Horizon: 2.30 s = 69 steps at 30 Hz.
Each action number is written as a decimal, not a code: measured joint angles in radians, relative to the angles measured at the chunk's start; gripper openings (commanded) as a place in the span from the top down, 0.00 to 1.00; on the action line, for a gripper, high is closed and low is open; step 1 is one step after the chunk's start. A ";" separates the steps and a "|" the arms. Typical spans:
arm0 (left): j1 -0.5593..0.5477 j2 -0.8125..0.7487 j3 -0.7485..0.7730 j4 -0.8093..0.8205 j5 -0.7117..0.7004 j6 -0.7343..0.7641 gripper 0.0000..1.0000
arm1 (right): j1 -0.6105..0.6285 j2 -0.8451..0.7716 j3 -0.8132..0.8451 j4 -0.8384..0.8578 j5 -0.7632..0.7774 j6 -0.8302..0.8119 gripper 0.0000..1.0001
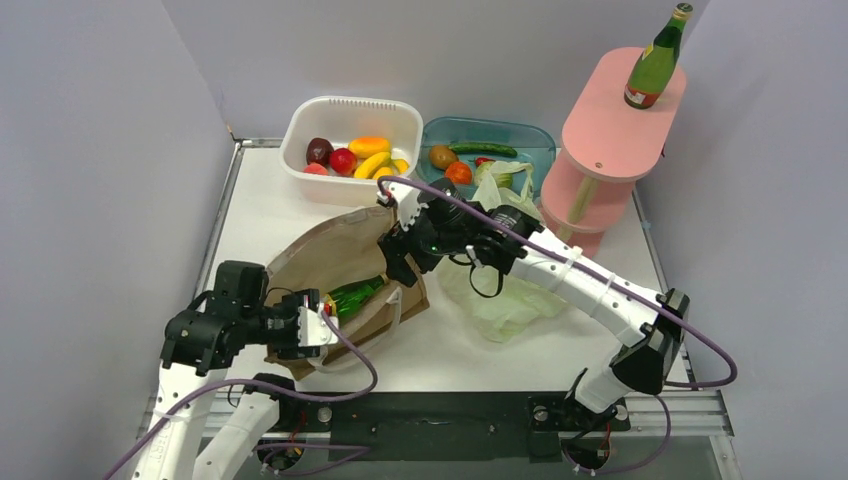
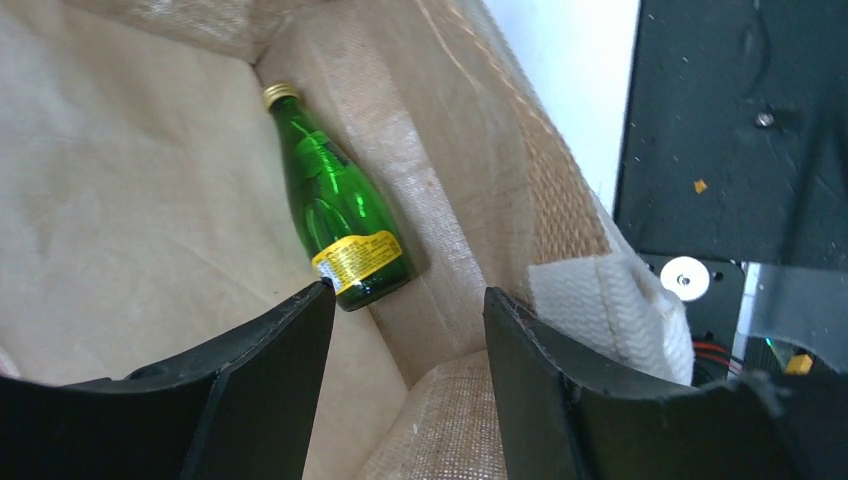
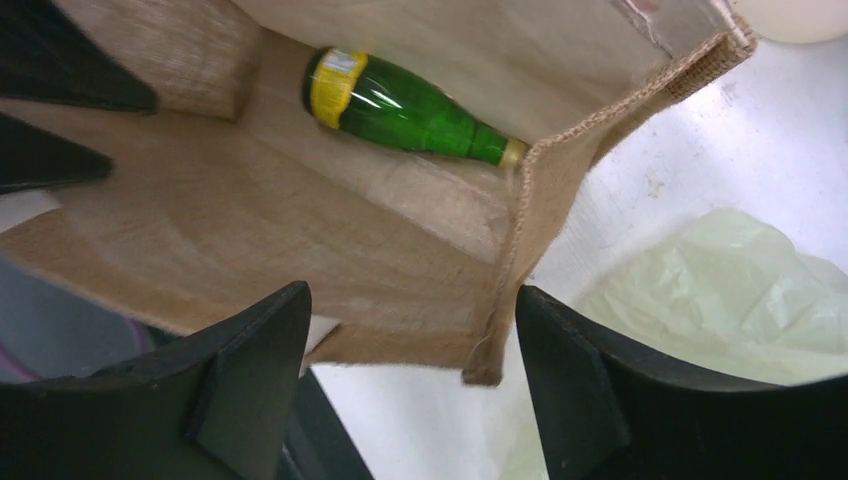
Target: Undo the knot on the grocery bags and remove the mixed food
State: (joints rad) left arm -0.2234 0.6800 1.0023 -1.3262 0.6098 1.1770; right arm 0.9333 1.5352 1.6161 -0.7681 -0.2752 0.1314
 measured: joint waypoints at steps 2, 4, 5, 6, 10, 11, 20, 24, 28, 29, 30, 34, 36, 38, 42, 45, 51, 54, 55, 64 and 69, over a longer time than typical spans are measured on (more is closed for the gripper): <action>-0.006 -0.002 -0.020 -0.027 0.005 0.055 0.45 | 0.010 0.014 -0.031 0.024 0.032 -0.028 0.62; -0.010 -0.007 -0.049 -0.041 0.013 0.108 0.44 | 0.010 0.021 -0.078 0.042 0.059 -0.063 0.89; -0.011 -0.009 -0.062 -0.045 0.017 0.123 0.44 | 0.010 0.021 -0.109 0.050 0.073 -0.089 0.99; -0.013 -0.012 -0.079 -0.047 0.023 0.130 0.45 | 0.011 0.016 -0.141 0.062 0.079 -0.110 1.00; -0.015 -0.014 -0.127 0.022 0.029 0.076 0.46 | 0.032 -0.072 -0.323 0.163 0.101 -0.185 1.00; -0.016 -0.013 -0.135 0.044 0.029 0.060 0.46 | 0.048 -0.112 -0.373 0.192 0.110 -0.207 1.00; -0.181 0.021 -0.282 0.321 -0.087 -0.090 0.47 | 0.149 -0.251 -0.552 0.360 0.183 -0.273 1.00; -0.351 0.114 -0.308 0.484 -0.268 -0.236 0.50 | 0.146 -0.228 -0.551 0.395 0.186 -0.245 1.00; -0.418 0.276 -0.308 0.608 -0.407 -0.355 0.50 | 0.141 -0.229 -0.551 0.409 0.186 -0.222 1.00; -0.421 0.316 -0.311 0.637 -0.442 -0.377 0.49 | 0.139 -0.229 -0.551 0.409 0.186 -0.218 1.00; -0.423 0.342 -0.316 0.662 -0.468 -0.392 0.48 | 0.134 -0.230 -0.551 0.409 0.185 -0.213 1.00; -0.429 0.424 -0.343 0.749 -0.557 -0.441 0.42 | 0.116 -0.236 -0.551 0.407 0.181 -0.197 1.00; -0.431 0.466 -0.343 0.790 -0.588 -0.458 0.42 | 0.106 -0.240 -0.551 0.408 0.179 -0.190 1.00; -0.433 0.505 -0.336 0.816 -0.614 -0.470 0.45 | 0.095 -0.240 -0.551 0.408 0.174 -0.182 1.00; -0.446 0.575 -0.314 0.850 -0.663 -0.493 0.49 | 0.070 -0.241 -0.551 0.404 0.173 -0.169 1.00; -0.451 0.609 -0.308 0.879 -0.697 -0.497 0.49 | 0.054 -0.242 -0.551 0.404 0.172 -0.164 1.00; -0.457 0.680 -0.286 0.918 -0.761 -0.503 0.40 | 0.025 -0.242 -0.551 0.400 0.171 -0.162 1.00; -0.457 0.714 -0.269 0.922 -0.779 -0.500 0.38 | 0.017 -0.242 -0.551 0.400 0.172 -0.162 1.00; -0.457 0.730 -0.262 0.922 -0.787 -0.496 0.37 | 0.015 -0.242 -0.551 0.399 0.172 -0.162 1.00; -0.460 0.777 -0.222 0.893 -0.801 -0.473 1.00 | 0.004 -0.242 -0.551 0.392 0.175 -0.166 1.00; -0.546 0.629 -0.298 0.848 -0.764 -0.502 1.00 | 0.013 -0.260 -0.562 0.401 0.170 -0.174 1.00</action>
State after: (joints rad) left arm -0.7692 1.3087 0.7040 -0.4786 -0.1547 0.6746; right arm 0.9459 1.2751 1.0546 -0.3672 -0.1051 -0.0422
